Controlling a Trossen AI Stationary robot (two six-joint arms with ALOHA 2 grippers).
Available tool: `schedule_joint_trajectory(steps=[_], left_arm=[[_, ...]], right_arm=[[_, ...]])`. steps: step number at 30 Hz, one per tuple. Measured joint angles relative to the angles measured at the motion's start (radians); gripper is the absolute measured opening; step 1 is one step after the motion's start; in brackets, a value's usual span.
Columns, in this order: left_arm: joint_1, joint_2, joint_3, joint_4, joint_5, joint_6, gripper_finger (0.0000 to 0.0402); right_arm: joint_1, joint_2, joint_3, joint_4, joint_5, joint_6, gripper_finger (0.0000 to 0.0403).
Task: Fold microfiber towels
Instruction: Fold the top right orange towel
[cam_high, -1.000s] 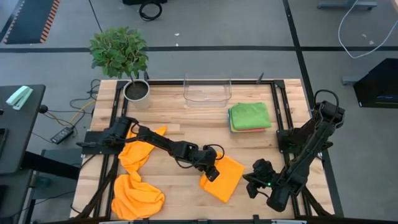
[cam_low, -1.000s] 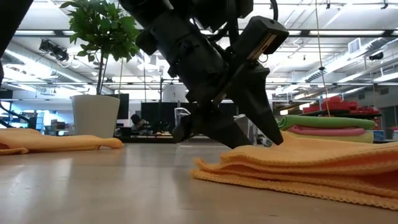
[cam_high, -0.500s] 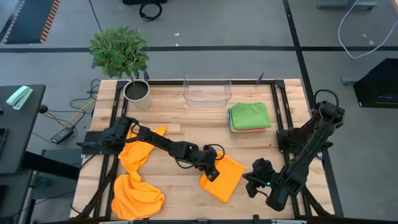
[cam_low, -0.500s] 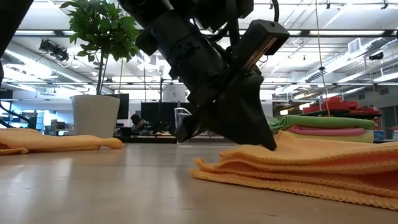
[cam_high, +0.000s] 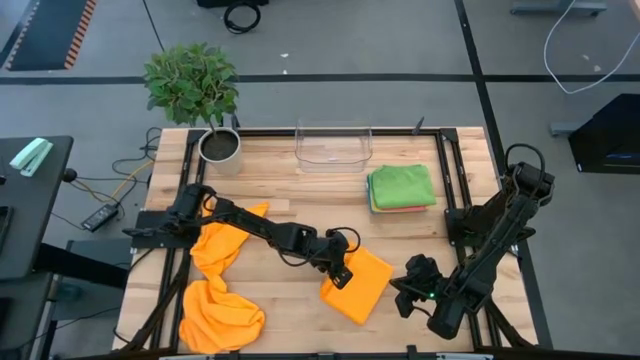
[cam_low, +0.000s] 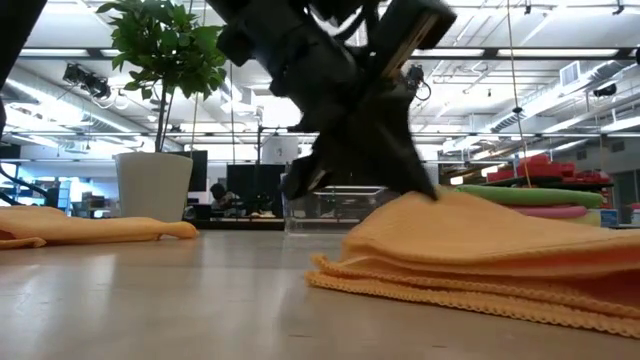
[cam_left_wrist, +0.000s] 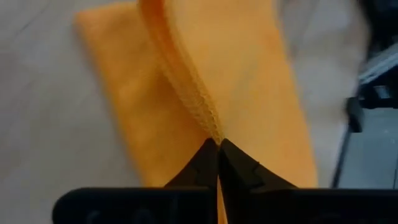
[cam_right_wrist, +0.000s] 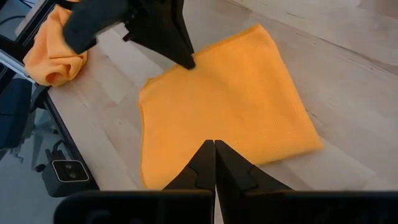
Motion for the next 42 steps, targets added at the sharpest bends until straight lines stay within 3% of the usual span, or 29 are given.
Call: schedule_joint_trajectory(steps=[5, 16, 25, 35, 42], left_arm=[[0.006, 0.000, 0.000, -0.102, 0.017, -0.009, 0.0010], [-0.004, -0.021, 0.055, -0.093, 0.019, 0.011, 0.0010], [0.033, -0.030, 0.111, -0.421, -0.026, 0.094, 0.0017], [0.044, 0.001, 0.111, -0.367, 0.028, 0.085, 0.0020], [0.042, 0.001, 0.111, -0.286, 0.137, 0.049, 0.0007]], right_arm=[[0.000, 0.000, 0.000, 0.000, 0.000, 0.000, 0.0008], [0.000, 0.000, 0.000, 0.000, 0.000, -0.015, 0.0008], [-0.007, 0.000, 0.000, 0.001, -0.004, -0.019, 0.0008], [-0.016, 0.000, 0.000, 0.010, -0.005, 0.002, 0.0008], [-0.119, 0.078, 0.000, 0.057, -0.053, -0.076, 0.0008]])
